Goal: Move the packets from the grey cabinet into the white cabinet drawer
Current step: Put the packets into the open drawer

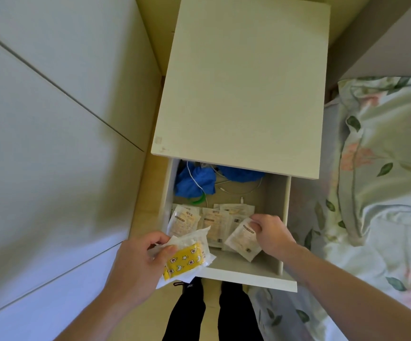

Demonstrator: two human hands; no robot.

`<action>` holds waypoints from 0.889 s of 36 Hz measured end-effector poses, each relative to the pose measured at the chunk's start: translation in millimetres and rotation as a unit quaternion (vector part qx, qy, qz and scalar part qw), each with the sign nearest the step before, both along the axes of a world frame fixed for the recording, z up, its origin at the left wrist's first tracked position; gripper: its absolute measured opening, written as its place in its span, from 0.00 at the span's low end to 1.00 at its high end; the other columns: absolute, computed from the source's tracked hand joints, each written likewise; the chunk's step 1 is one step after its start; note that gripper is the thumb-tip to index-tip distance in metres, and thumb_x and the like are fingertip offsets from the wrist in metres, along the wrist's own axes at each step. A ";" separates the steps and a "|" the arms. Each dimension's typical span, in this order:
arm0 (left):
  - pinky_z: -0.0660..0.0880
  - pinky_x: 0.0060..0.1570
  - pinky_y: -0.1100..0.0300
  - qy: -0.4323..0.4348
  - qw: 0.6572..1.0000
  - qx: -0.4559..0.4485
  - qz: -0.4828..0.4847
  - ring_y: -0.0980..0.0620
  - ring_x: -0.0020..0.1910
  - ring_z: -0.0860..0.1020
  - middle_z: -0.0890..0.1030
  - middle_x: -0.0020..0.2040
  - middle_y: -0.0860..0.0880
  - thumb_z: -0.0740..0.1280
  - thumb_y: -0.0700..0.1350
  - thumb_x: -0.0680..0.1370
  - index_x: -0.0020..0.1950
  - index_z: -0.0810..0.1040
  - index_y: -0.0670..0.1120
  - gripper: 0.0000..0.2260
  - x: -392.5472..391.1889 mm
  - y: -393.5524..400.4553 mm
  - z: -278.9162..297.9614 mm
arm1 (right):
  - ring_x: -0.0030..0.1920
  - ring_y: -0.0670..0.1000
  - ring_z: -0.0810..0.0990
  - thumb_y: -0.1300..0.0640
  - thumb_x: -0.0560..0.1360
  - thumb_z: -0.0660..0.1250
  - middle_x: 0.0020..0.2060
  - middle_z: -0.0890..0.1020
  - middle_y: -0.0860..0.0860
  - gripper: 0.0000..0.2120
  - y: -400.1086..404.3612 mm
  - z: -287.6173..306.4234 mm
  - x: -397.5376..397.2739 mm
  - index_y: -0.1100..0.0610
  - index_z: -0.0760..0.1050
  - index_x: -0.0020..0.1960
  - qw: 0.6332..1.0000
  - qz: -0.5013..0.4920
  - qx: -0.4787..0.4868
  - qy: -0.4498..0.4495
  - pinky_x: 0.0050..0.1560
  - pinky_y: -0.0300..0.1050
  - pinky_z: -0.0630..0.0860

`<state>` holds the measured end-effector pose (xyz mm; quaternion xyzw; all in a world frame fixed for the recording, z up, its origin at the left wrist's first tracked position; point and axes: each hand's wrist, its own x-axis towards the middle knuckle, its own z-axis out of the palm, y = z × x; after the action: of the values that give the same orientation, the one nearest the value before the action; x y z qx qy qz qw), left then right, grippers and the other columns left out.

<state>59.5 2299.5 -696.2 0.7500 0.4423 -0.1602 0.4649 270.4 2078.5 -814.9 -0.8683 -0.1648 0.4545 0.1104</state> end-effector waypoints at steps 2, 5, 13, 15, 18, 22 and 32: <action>0.79 0.35 0.66 0.003 1.000 -0.004 0.003 0.64 0.43 0.82 0.83 0.40 0.65 0.73 0.52 0.76 0.43 0.83 0.57 0.03 -0.2 -1.0 -1.2 | 0.57 0.52 0.79 0.55 0.84 0.58 0.62 0.81 0.49 0.14 2.7 -0.1 0.4 0.47 0.78 0.65 1.000 0.011 -0.001 0.019 0.47 0.42 0.81; 0.77 0.33 0.68 0.008 1.000 -0.007 0.008 0.63 0.42 0.82 0.84 0.41 0.61 0.73 0.51 0.76 0.43 0.83 0.56 0.03 1.2 -4.6 -3.1 | 0.56 0.52 0.80 0.55 0.84 0.58 0.61 0.81 0.49 0.14 9.9 -4.4 -1.1 0.47 0.79 0.64 0.999 0.040 -0.009 0.028 0.52 0.46 0.82; 0.75 0.31 0.71 -0.004 0.999 -0.037 0.029 0.66 0.44 0.81 0.84 0.43 0.56 0.73 0.46 0.77 0.43 0.83 0.53 0.04 11.4 -11.4 -5.4 | 0.67 0.55 0.76 0.58 0.83 0.60 0.70 0.76 0.51 0.25 20.4 -15.6 -14.6 0.42 0.64 0.77 0.994 0.094 -0.037 0.040 0.65 0.49 0.76; 0.74 0.31 0.72 -0.011 0.998 -0.048 0.036 0.65 0.44 0.81 0.85 0.44 0.54 0.72 0.45 0.78 0.44 0.83 0.51 0.03 16.2 -11.4 -3.5 | 0.68 0.54 0.75 0.57 0.83 0.61 0.71 0.74 0.49 0.26 18.5 -14.8 -15.0 0.42 0.62 0.78 0.997 0.072 -0.018 0.038 0.66 0.49 0.76; 0.75 0.32 0.71 -0.022 0.997 -0.061 0.032 0.63 0.42 0.82 0.85 0.43 0.55 0.72 0.45 0.78 0.43 0.83 0.50 0.04 21.7 -9.3 -2.8 | 0.69 0.53 0.75 0.52 0.83 0.61 0.71 0.74 0.46 0.21 18.0 -2.4 -13.9 0.42 0.67 0.75 0.996 -0.018 0.041 0.072 0.63 0.44 0.76; 0.77 0.34 0.68 -0.010 0.994 -0.104 0.027 0.61 0.42 0.84 0.86 0.45 0.53 0.71 0.46 0.80 0.46 0.83 0.49 0.04 30.0 -10.1 -5.2 | 0.59 0.50 0.82 0.47 0.83 0.61 0.62 0.82 0.44 0.13 25.3 34.2 -14.4 0.42 0.77 0.65 0.948 -0.193 0.124 0.219 0.62 0.51 0.79; 0.82 0.44 0.57 -0.001 0.985 -0.167 0.052 0.55 0.44 0.85 0.87 0.44 0.53 0.70 0.46 0.80 0.43 0.85 0.50 0.06 39.8 -25.7 -14.0 | 0.52 0.48 0.86 0.53 0.79 0.66 0.49 0.88 0.49 0.09 25.3 71.8 -22.3 0.50 0.85 0.53 0.900 -0.222 0.196 0.321 0.52 0.38 0.80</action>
<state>99.3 2273.8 -710.2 0.6384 0.4472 -0.2067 0.5913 248.2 2103.8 -743.1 -0.6504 -0.0093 0.6305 0.4236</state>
